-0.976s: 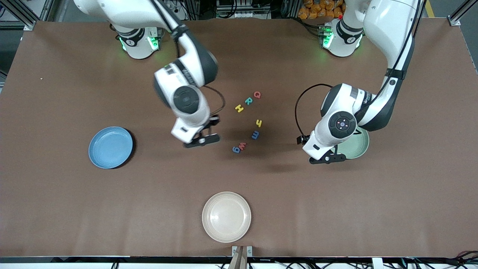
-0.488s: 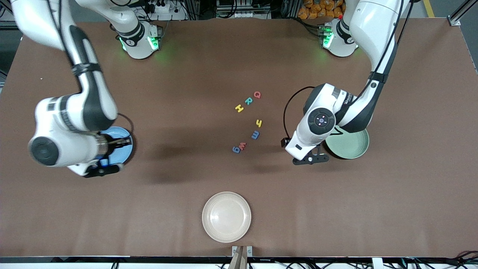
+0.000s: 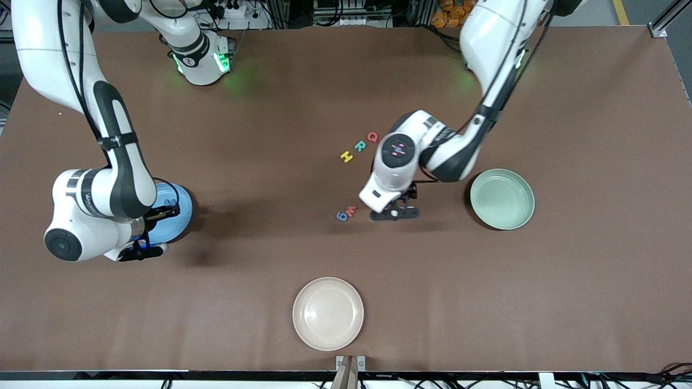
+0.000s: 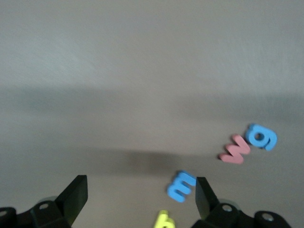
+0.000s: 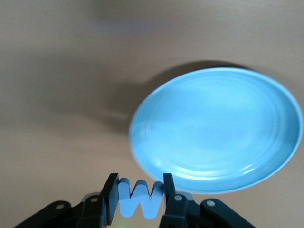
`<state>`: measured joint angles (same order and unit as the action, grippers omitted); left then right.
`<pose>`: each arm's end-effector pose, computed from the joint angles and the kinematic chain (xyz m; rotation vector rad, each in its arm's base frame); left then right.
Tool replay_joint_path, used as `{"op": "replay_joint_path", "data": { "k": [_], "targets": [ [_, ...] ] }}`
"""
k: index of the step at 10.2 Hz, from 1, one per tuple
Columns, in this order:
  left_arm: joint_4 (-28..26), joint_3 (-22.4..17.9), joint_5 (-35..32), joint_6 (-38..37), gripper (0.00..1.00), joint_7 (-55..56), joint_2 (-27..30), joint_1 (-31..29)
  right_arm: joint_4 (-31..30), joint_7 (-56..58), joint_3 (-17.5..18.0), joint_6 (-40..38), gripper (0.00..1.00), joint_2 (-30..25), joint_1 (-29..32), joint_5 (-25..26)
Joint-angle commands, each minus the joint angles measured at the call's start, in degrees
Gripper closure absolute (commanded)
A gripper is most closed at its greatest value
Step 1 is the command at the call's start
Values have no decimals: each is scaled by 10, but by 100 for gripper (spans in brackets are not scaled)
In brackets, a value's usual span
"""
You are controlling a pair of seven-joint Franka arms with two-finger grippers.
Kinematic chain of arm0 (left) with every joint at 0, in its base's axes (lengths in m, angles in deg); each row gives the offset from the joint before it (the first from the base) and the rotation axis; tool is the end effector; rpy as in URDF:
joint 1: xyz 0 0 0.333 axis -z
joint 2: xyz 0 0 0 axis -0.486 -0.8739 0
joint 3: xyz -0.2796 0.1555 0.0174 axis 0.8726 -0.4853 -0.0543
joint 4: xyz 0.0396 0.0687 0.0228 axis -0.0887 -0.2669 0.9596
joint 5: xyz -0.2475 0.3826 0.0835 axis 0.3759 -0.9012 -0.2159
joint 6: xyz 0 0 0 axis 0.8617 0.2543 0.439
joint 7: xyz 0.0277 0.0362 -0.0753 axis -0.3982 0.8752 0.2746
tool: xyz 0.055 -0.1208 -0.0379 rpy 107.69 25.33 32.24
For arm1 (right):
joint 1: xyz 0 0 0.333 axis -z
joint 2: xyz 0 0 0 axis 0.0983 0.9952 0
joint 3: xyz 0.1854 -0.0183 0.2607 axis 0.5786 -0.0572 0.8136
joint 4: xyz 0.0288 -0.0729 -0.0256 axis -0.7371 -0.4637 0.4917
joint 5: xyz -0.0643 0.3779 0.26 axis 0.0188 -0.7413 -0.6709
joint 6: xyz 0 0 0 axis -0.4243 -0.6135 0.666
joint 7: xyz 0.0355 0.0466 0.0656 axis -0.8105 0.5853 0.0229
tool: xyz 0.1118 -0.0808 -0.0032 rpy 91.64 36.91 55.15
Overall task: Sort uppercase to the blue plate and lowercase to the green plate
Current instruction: 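Lower the W onto the blue plate and open the right gripper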
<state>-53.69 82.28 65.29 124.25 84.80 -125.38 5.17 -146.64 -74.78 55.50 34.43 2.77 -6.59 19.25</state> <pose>0.5578 -0.4915 0.1561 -3.0920 -0.0539 0.0194 0.6996 -0.0065 0.1806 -2.9728 -0.2102 0.7264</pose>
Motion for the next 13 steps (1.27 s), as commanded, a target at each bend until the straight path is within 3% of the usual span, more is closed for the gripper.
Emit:
{"op": "replay_joint_path", "data": {
  "k": [1, 2, 3, 7, 9, 12, 13],
  "targets": [
    [11, -4, -40, 9, 0, 46, -30, 47, 7, 59, 12, 21, 76, 23, 48, 11],
    [10, -3, -37, 9, 0, 47, -30, 54, 7, 90, 12, 30, 46, 25, 60, 11],
    [-2, -2, -38, 9, 0, 45, -26, 61, 7, 105, 12, 31, 0, 25, 64, 11],
    [-37, -1, -41, 18, 0, 24, -20, 58, 21, 83, 15, 9, 0, 11, 54, 1],
    [-77, -1, -41, 58, 0, 8, -7, 52, 67, 22, 16, -46, 0, 10, 35, 1],
    [-94, 5, -40, 61, 0, -20, 9, 43, 122, -79, 18, -107, 0, 6, 3, 1],
    [-113, 19, -37, 68, 0, -31, 24, 23, 130, -111, 17, -121, 0, -17, -11, 1]
  ]
}}
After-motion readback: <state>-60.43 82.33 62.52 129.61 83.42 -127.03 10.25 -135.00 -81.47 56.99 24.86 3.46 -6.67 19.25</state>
